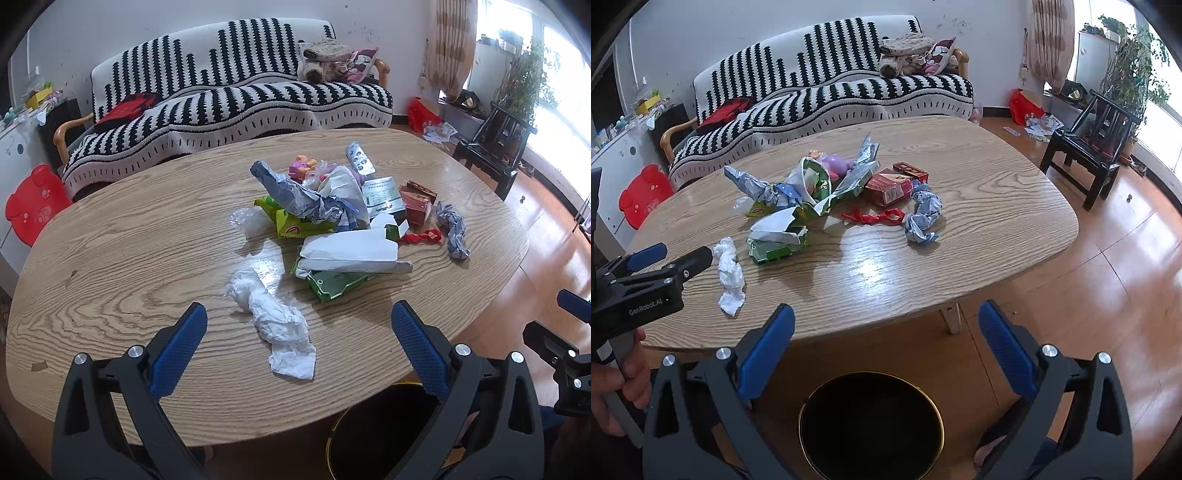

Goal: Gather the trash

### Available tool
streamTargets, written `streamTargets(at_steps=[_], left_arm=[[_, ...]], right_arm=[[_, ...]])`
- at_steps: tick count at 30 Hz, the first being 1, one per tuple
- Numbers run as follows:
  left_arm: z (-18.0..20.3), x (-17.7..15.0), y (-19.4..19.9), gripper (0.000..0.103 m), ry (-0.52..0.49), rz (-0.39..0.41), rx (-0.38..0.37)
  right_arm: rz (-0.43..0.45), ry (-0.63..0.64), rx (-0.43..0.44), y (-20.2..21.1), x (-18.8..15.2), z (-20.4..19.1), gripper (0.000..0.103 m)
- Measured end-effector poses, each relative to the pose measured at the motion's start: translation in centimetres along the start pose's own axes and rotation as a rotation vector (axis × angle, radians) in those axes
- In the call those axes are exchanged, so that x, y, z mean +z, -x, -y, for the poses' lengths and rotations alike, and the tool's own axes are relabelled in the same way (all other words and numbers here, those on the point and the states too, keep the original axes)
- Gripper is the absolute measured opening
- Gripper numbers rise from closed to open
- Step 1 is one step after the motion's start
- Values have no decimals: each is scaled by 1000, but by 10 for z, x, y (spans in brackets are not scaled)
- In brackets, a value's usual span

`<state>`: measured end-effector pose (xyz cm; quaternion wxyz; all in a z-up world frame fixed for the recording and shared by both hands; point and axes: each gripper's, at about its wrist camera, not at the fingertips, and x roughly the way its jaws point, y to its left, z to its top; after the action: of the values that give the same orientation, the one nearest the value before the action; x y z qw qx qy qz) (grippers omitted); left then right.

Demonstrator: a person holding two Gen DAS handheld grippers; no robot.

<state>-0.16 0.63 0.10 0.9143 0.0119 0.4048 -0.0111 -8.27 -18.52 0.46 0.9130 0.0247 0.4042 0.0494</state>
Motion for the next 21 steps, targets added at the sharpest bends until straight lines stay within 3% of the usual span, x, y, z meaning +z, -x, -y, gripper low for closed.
streamTargets(at_steps=[21], left_arm=[[1,-3,-3,97,0,-4,0]], right_arm=[[-3,1,2,0,0,0,96]])
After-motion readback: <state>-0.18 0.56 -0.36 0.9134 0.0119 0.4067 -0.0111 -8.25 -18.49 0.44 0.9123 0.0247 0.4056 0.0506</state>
